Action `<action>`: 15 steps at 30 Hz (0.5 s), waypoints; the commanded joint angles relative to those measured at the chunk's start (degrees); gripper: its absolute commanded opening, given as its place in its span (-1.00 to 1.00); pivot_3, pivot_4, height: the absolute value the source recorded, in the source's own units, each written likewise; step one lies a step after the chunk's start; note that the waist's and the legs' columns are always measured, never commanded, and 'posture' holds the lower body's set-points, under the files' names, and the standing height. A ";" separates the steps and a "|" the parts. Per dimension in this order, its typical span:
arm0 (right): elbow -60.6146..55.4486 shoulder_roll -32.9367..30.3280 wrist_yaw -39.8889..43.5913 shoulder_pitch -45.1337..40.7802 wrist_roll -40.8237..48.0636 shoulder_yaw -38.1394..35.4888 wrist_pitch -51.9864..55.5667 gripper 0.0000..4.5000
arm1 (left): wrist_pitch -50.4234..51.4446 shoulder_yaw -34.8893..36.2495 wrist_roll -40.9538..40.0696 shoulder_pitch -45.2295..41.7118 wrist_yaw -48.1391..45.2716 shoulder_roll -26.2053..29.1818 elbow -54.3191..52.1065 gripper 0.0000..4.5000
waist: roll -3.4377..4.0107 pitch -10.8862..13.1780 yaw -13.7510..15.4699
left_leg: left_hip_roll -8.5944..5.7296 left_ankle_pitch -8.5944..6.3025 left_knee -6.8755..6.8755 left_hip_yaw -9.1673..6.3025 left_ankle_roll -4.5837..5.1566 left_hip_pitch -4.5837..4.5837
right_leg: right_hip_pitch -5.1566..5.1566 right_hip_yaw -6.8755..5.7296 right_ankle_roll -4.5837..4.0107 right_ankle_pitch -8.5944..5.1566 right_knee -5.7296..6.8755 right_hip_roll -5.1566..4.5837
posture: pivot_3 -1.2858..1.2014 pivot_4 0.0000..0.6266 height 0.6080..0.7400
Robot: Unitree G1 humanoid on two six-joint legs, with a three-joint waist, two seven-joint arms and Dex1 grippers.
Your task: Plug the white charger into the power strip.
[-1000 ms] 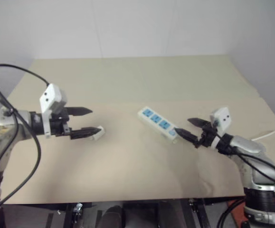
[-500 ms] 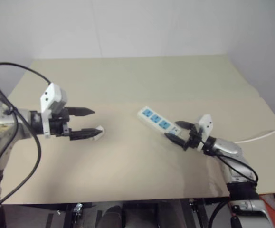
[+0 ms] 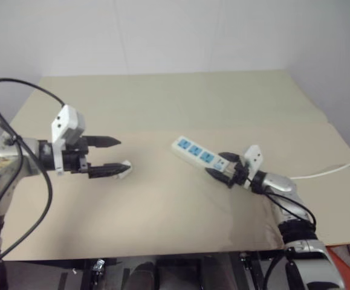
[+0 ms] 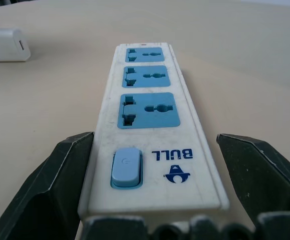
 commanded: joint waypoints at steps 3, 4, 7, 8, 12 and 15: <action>2.15 0.56 2.05 -0.57 -0.75 1.49 -2.73 0.99 | -0.37 0.98 -0.52 -0.91 -0.19 0.74 -0.40 1.00 | 0.00 0.00 -0.11 | 0.03 0.00 -0.01 0.12 0.01 0.06 | 0.00 0.11 0.00 0.00 0.01 0.03 | 0.03 -0.52 1.00; 2.36 0.62 2.08 -0.62 -0.85 1.57 -2.94 0.99 | -0.37 1.06 -0.57 -0.85 -0.18 0.73 -0.47 1.00 | 0.00 0.00 -0.12 | 0.06 -0.01 -0.01 0.16 0.01 0.08 | 0.00 0.14 0.00 0.00 0.01 0.06 | 0.03 -0.52 1.00; 3.72 0.86 1.38 -1.25 -1.95 1.97 -4.14 0.99 | -0.39 1.21 -0.57 -0.75 -0.02 0.67 -0.55 1.00 | -0.01 0.00 -0.19 | 0.19 -0.02 -0.01 0.31 0.03 0.13 | 0.00 0.29 -0.01 0.01 0.01 0.19 | 0.03 -0.52 1.00; 4.26 0.90 1.30 -1.46 -2.20 2.08 -4.42 0.99 | -0.39 1.24 -0.55 -0.69 0.06 0.64 -0.61 1.00 | -0.01 -0.01 -0.23 | 0.24 -0.03 -0.01 0.37 0.04 0.16 | 0.00 0.34 -0.02 0.02 0.01 0.23 | 0.03 -0.52 1.00; 6.46 1.09 1.74 -2.33 -2.48 2.46 -4.78 0.99 | -0.43 1.22 -0.56 -0.63 0.24 0.49 -0.72 1.00 | -0.02 -0.01 -0.37 | 0.47 -0.04 -0.01 0.59 0.05 0.23 | 0.02 0.56 -0.06 0.13 -0.03 0.48 | 0.03 -0.52 1.00; 8.45 1.31 2.28 -3.12 -2.60 2.74 -4.57 0.99 | -0.48 1.16 -0.53 -0.60 0.29 0.42 -0.78 1.00 | -0.03 -0.02 -0.49 | 0.62 -0.04 0.00 0.66 0.05 0.26 | 0.02 0.63 -0.10 0.25 -0.08 0.66 | 0.03 -0.52 1.00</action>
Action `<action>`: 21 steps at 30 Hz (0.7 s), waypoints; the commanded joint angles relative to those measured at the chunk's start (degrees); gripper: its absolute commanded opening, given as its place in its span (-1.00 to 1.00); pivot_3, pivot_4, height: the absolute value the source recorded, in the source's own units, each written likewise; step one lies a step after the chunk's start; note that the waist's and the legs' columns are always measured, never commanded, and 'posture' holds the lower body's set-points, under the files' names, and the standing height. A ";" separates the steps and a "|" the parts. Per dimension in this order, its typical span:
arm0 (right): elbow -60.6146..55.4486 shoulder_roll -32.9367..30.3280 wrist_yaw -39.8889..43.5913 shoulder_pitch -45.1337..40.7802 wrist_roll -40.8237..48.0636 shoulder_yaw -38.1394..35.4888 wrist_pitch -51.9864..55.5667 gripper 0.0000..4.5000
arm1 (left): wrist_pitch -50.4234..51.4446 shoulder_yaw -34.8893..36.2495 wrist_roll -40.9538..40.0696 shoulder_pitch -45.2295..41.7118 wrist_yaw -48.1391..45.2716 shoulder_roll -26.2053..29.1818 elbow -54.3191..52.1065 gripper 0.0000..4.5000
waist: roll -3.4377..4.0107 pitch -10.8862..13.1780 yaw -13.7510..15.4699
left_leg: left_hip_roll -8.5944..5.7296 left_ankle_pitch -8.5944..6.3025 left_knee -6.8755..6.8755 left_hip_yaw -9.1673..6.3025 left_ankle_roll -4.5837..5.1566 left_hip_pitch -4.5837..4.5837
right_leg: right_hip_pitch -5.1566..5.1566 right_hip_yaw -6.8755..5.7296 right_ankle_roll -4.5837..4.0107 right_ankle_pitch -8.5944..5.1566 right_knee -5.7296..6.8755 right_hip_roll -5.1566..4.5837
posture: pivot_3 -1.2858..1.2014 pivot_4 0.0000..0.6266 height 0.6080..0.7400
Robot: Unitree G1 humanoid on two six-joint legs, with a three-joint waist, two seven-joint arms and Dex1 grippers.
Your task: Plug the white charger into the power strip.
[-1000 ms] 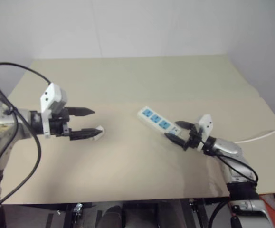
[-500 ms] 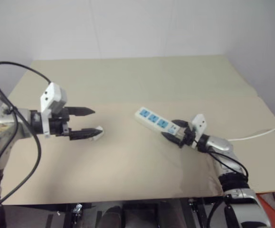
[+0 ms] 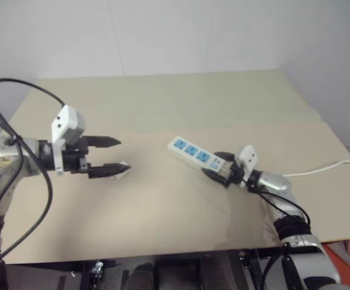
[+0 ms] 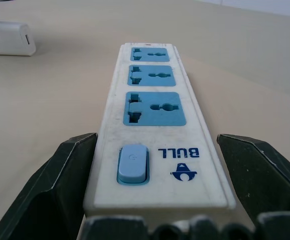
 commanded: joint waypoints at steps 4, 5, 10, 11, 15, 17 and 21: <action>4.34 0.52 1.18 -0.50 -1.65 1.60 -0.06 0.99 | -0.50 1.15 -0.58 -0.58 0.20 0.41 -0.83 1.00 | -0.06 -0.03 -0.17 | 0.08 0.00 0.00 0.03 0.00 0.05 | 0.02 0.03 -0.05 0.04 0.02 0.08 | 0.03 -0.52 1.00; 4.73 0.44 1.13 -0.62 -1.99 1.78 -0.25 0.99 | -0.51 1.14 -0.57 -0.57 0.21 0.40 -0.84 1.00 | -0.08 -0.05 -0.18 | 0.10 0.00 0.00 0.03 0.00 0.05 | 0.02 0.03 -0.06 0.05 0.02 0.10 | 0.03 -0.52 1.00; 5.00 -0.07 0.43 -0.63 -3.31 2.34 -0.51 0.99 | -0.39 1.24 -0.71 -0.27 0.39 0.30 -1.24 1.00 | -0.29 -0.18 -0.20 | 0.11 0.00 0.00 0.03 -0.01 0.06 | 0.03 0.03 -0.07 0.10 0.02 0.11 | 0.03 -0.52 1.00; 4.80 -0.14 0.47 -0.53 -3.26 2.27 -0.29 0.99 | -0.31 1.30 -0.80 -0.19 0.45 0.26 -1.37 1.00 | -0.32 -0.20 -0.19 | 0.12 0.00 0.00 0.03 -0.01 0.06 | 0.03 0.03 -0.07 0.11 0.01 0.11 | 0.03 -0.52 1.00; 3.60 -0.63 0.89 -0.01 -3.51 2.67 0.50 0.99 | -0.26 1.14 -0.91 0.01 0.69 0.03 -1.68 1.00 | -0.37 -0.23 -0.12 | 0.12 0.00 0.00 0.03 -0.01 0.06 | 0.03 0.03 -0.07 0.11 0.00 0.11 | 0.03 -0.52 1.00; 3.15 -0.65 1.10 0.12 -3.46 2.96 0.88 0.99 | -0.24 1.02 -0.98 -0.03 0.78 -0.07 -1.75 1.00 | -0.37 -0.23 -0.04 | 0.13 -0.01 0.00 0.02 -0.01 0.06 | 0.02 0.02 -0.07 0.11 0.00 0.11 | 0.03 -0.52 1.00; 2.96 -0.61 1.47 0.07 -3.62 3.68 1.43 0.70 | -0.31 0.74 -0.95 -0.41 0.83 -0.21 -1.63 1.00 | -0.37 -0.23 0.00 | 0.13 -0.01 -0.01 0.02 -0.02 0.06 | 0.02 0.03 -0.07 0.11 -0.01 0.11 | 0.03 -0.52 1.00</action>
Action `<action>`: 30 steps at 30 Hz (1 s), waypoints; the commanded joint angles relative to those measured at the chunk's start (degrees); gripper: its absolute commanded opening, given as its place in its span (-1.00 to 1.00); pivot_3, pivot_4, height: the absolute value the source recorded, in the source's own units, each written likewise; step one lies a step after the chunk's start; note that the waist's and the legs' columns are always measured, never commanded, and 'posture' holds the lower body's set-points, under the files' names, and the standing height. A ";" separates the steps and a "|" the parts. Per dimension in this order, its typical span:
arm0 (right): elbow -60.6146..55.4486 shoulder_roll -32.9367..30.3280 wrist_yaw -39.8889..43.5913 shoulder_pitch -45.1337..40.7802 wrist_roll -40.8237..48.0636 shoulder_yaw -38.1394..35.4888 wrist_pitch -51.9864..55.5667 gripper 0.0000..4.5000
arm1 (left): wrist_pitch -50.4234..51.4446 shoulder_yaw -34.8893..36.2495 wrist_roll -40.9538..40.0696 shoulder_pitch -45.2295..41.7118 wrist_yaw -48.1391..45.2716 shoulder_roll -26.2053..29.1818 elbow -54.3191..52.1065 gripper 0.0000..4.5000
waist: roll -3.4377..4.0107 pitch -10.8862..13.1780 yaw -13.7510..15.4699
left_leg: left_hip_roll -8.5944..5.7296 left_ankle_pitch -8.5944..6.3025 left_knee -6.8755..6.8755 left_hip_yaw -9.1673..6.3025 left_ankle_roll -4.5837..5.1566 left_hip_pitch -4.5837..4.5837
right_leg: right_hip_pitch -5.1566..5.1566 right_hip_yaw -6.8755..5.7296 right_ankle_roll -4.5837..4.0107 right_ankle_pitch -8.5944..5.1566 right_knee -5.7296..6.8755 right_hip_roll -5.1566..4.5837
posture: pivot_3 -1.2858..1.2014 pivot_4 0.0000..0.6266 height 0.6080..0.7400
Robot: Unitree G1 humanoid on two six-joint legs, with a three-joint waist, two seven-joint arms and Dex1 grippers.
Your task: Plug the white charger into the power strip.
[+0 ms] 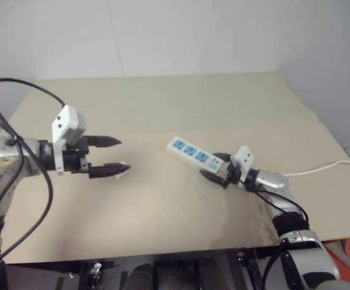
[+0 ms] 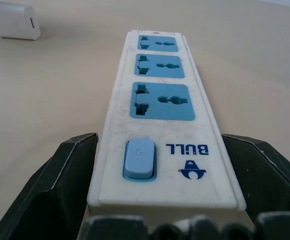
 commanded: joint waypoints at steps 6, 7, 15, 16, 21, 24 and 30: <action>1.47 -0.46 0.46 1.05 -3.14 2.92 1.11 0.52 | -0.32 0.65 -0.83 -0.77 0.00 0.16 -1.20 1.00 | -0.01 0.00 0.00 | 0.01 0.00 0.00 0.00 -0.01 0.00 | 0.00 0.00 0.00 0.00 0.00 0.02 | 0.03 -0.52 1.00; 1.62 -0.50 0.58 0.98 -3.29 3.02 0.88 0.52 | -0.33 0.63 -0.81 -0.81 -0.02 0.18 -1.16 1.00 | -0.01 0.00 -0.02 | 0.01 0.00 0.00 0.00 -0.01 0.00 | 0.00 0.00 0.00 0.00 0.00 0.02 | 0.03 -0.52 1.00; -4.25 -2.83 9.08 -0.81 0.30 3.12 -0.02 0.52 | -0.57 0.15 -0.24 -1.55 -0.63 0.69 -0.03 1.00 | 0.00 0.01 0.08 | 0.01 -0.01 -0.01 0.00 -0.01 -0.02 | -0.03 0.01 0.00 0.00 -0.02 0.02 | 0.03 -0.52 1.00; -5.31 -3.55 11.57 -1.56 0.98 3.45 -0.30 0.52 | -0.75 -0.06 0.04 -1.88 -0.87 0.79 0.55 1.00 | -0.01 0.01 0.07 | 0.01 -0.01 -0.01 0.01 -0.01 -0.05 | -0.07 0.01 0.00 0.00 -0.02 0.02 | 0.03 -0.52 1.00; -6.84 -5.85 21.19 -4.42 2.35 5.66 -1.49 0.52 | -1.23 -1.12 1.58 -2.82 -1.59 1.54 3.00 1.00 | -0.01 0.07 -0.44 | 0.03 -0.01 -0.03 0.04 -0.01 -0.08 | -0.13 0.01 0.00 0.00 -0.03 0.06 | 0.03 -0.52 1.00; -6.40 -6.05 25.13 -5.36 2.42 6.63 -2.45 0.52 | -0.85 -1.56 2.41 -3.15 -1.41 2.26 3.68 1.00 | -0.01 0.07 -0.65 | 0.04 -0.01 -0.04 0.04 -0.01 -0.09 | -0.14 0.02 0.00 0.00 -0.04 0.08 | 0.03 -0.52 1.00; -1.61 -5.10 27.66 -6.08 0.03 8.32 -7.93 0.52 | 7.15 -4.50 5.27 -7.58 4.00 4.60 5.06 1.00 | -0.01 0.09 -0.70 | 0.05 -0.03 -0.05 0.04 -0.03 -0.10 | -0.16 0.02 0.00 0.00 -0.05 0.07 | 0.03 -0.52 1.00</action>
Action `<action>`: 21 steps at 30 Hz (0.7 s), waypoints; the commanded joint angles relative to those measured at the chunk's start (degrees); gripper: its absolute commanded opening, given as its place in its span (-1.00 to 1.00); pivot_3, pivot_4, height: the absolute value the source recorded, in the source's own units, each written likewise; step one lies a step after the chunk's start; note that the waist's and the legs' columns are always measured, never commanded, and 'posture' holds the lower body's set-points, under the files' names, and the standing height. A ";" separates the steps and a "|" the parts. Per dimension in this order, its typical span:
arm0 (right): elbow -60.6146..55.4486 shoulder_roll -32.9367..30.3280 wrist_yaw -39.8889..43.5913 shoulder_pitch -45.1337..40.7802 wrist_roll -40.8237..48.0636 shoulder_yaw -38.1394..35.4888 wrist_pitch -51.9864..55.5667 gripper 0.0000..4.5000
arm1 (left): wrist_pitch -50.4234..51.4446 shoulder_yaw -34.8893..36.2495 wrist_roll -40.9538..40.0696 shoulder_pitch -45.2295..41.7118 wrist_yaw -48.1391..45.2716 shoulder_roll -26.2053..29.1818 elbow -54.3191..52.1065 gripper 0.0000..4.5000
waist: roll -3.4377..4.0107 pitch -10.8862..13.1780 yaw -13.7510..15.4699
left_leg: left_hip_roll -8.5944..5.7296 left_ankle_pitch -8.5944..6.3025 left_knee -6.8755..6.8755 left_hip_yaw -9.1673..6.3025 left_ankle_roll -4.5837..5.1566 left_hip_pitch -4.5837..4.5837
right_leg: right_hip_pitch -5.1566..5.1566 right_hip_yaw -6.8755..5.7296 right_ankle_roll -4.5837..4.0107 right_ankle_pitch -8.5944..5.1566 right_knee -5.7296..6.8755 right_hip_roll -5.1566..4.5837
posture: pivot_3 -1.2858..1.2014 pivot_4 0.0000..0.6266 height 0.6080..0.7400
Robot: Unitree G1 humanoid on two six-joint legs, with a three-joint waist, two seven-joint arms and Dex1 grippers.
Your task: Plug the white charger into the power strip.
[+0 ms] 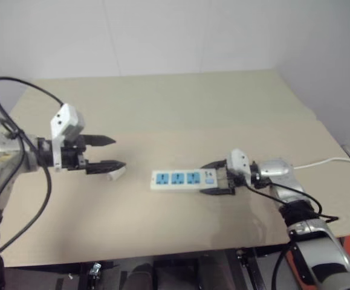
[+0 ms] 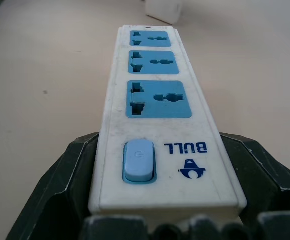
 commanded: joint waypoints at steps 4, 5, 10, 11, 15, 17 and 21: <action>1.43 1.42 1.69 -0.32 -0.57 1.55 -3.48 0.52 | 16.89 -6.11 3.76 -12.71 9.22 2.67 1.06 1.00 | -0.03 0.02 -0.02 | 0.00 0.00 0.00 -0.01 0.00 0.02 | 0.01 0.00 0.00 0.00 0.04 0.03 | 0.03 -0.52 1.00; 1.44 1.57 1.56 -0.24 -0.57 1.64 -3.36 0.52 | 20.04 -7.86 4.48 -16.05 10.46 2.49 1.82 1.00 | -0.02 0.02 -0.09 | -0.01 0.00 0.01 -0.01 0.00 0.00 | 0.00 0.00 0.00 0.00 0.05 0.05 | 0.03 -0.52 1.00; -0.07 1.46 1.20 1.48 -0.41 2.02 -2.63 0.52 | 33.55 -21.08 7.15 -31.54 9.98 2.71 6.67 1.00 | -0.06 0.04 -0.17 | -0.08 0.00 0.00 0.00 0.00 -0.02 | 0.01 0.01 0.01 0.00 0.11 0.11 | 0.03 -0.52 1.00; -0.54 1.35 1.21 1.94 -0.36 2.07 -2.50 0.52 | 35.63 -23.58 7.55 -33.92 9.81 2.49 7.68 1.00 | -0.06 0.04 -0.22 | -0.09 -0.01 0.00 -0.02 -0.01 -0.03 | 0.01 -0.01 0.02 0.00 0.13 0.12 | 0.03 -0.52 1.00; -2.15 0.91 1.09 3.37 -0.17 2.07 -2.24 0.52 | 44.14 -32.15 6.35 -41.95 8.52 1.13 10.76 1.00 | -0.05 0.05 -0.31 | -0.07 -0.04 -0.02 -0.01 0.01 -0.06 | -0.05 0.03 0.02 0.00 0.18 0.16 | 0.03 -0.52 1.00; -2.84 0.70 0.88 3.87 -0.13 2.06 -1.98 0.52 | 46.36 -39.60 5.42 -45.81 6.55 1.78 11.34 1.00 | -0.07 0.07 -0.19 | -0.07 -0.04 0.02 -0.05 0.00 -0.13 | -0.06 -0.02 0.02 0.00 0.15 0.16 | 0.03 -0.52 1.00; -4.23 0.40 0.11 4.73 -0.02 1.86 -1.05 0.52 | 46.64 -54.20 3.99 -53.50 2.11 2.02 15.26 1.00 | -0.06 0.08 -0.20 | -0.08 -0.07 0.00 -0.02 -0.03 -0.12 | -0.07 0.03 0.03 0.00 0.15 0.17 | 0.03 -0.52 1.00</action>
